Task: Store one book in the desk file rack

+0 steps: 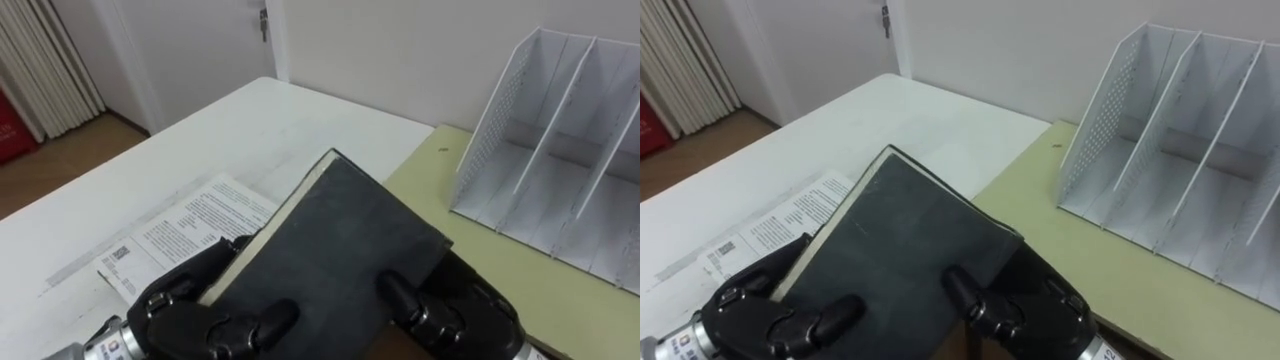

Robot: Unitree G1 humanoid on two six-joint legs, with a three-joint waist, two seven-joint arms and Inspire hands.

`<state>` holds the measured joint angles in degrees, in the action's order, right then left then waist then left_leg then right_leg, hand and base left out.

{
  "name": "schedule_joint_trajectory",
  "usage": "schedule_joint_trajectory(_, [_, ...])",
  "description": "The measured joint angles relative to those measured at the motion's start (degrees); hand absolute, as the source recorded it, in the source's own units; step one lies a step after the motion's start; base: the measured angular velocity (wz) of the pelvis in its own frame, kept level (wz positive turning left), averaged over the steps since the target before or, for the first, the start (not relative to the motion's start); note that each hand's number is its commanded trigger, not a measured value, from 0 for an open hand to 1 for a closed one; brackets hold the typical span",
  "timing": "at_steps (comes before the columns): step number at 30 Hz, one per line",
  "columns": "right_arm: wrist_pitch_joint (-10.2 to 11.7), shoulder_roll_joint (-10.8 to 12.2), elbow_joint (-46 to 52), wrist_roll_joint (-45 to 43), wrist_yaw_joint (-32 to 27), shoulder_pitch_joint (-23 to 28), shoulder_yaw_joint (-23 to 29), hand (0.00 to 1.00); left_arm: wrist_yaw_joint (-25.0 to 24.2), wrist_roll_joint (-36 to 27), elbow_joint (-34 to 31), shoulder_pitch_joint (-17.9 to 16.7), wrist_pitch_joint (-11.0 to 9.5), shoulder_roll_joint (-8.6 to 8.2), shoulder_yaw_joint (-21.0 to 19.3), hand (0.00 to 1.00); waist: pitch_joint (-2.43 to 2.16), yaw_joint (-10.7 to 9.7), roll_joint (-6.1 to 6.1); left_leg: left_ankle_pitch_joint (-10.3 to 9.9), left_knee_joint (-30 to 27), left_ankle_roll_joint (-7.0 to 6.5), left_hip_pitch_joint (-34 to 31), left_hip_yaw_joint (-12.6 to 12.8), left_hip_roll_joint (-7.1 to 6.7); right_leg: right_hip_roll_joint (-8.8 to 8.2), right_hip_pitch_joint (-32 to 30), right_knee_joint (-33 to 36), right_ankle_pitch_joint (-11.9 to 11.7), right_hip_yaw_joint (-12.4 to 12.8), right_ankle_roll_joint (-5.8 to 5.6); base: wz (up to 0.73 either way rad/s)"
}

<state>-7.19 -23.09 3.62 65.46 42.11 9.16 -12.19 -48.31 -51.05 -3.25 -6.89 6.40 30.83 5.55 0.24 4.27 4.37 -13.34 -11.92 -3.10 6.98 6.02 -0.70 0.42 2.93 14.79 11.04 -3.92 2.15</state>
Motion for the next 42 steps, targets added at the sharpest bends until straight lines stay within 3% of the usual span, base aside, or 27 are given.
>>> schedule_joint_trajectory(7, [0.0,-0.8,0.0,-0.1,-0.2,0.0,0.3,1.00,2.7,0.1,0.0,-0.1,0.0,-0.04,0.0,0.00,0.03,-0.3,-0.09,0.0,0.1,0.00,0.1,0.1,-0.01,-0.01,0.1,0.0,0.0,-0.1,0.00,0.00])
schedule_joint_trajectory(13, [0.1,-1.7,0.1,-1.1,-2.9,-0.1,2.2,1.00,6.0,0.1,0.1,-0.8,-0.5,-0.26,0.0,0.00,0.40,-1.2,-0.64,0.0,0.3,0.00,0.3,0.2,-0.01,0.07,0.2,0.0,0.0,0.2,-0.01,-0.02])
schedule_joint_trajectory(16, [0.4,-1.7,1.9,-6.7,-6.1,-0.1,4.6,1.00,7.0,0.2,0.1,-1.0,-0.9,-1.30,0.0,0.00,0.42,-1.2,-0.88,0.0,0.3,0.00,0.5,0.3,-0.07,0.18,0.1,0.0,0.0,0.8,-0.02,-0.07])
schedule_joint_trajectory(20, [1.9,-1.5,4.4,-13.3,-11.5,-0.3,5.7,1.00,8.2,0.8,0.1,-3.0,-3.2,-3.73,0.3,0.00,0.31,-2.3,-1.28,0.0,0.5,-0.02,0.9,0.3,-0.04,0.28,0.4,0.0,0.0,1.2,-0.02,-0.05])
schedule_joint_trajectory(22, [2.3,-1.1,5.9,-17.3,-13.6,-0.4,6.5,1.00,9.0,2.5,0.1,-4.2,-3.7,-3.89,0.7,0.00,0.35,-2.8,-1.47,0.0,0.5,-0.01,1.0,0.3,-0.04,0.40,0.1,0.1,0.0,1.7,-0.01,-0.12])
schedule_joint_trajectory(26, [3.5,1.0,8.6,-26.9,-19.0,-0.4,7.7,1.00,10.7,6.9,1.0,-6.5,-4.5,-5.81,2.6,0.00,0.77,-4.1,-2.33,0.0,0.6,0.01,1.2,0.4,-0.02,0.54,-0.2,0.5,0.3,2.2,0.06,-0.08])
schedule_joint_trajectory(29, [3.6,1.3,11.2,-32.7,-23.7,-0.4,7.7,1.00,11.8,10.1,1.0,-7.1,-4.8,-6.90,4.1,0.00,0.68,-4.8,-2.92,0.0,0.5,0.04,0.6,0.8,-0.01,0.55,-1.0,1.0,0.4,2.4,0.12,-0.06])
schedule_joint_trajectory(34, [5.9,3.7,12.9,-39.5,-31.8,-2.8,7.0,1.00,13.2,10.7,2.5,-7.0,-6.9,-8.31,7.9,0.00,0.65,-5.6,-3.01,0.0,0.7,0.03,1.0,1.5,0.07,0.73,-1.1,1.1,0.3,3.1,0.12,-0.07])
schedule_joint_trajectory(38, [9.7,7.2,13.0,-44.3,-38.3,-4.0,6.7,1.00,14.6,13.2,7.0,-7.0,-7.8,-10.38,10.7,0.00,0.71,-5.8,-3.13,0.0,0.7,0.03,1.2,1.8,0.07,0.82,-1.0,1.0,0.3,3.7,0.11,-0.06])
schedule_joint_trajectory(42, [10.3,7.9,13.0,-46.1,-43.7,-5.7,6.7,1.00,16.3,13.8,9.5,-7.1,-8.5,-11.82,11.6,0.00,0.77,-5.9,-3.29,0.0,1.0,0.03,1.1,1.8,0.02,0.82,-1.2,0.9,0.2,3.5,0.00,0.00])
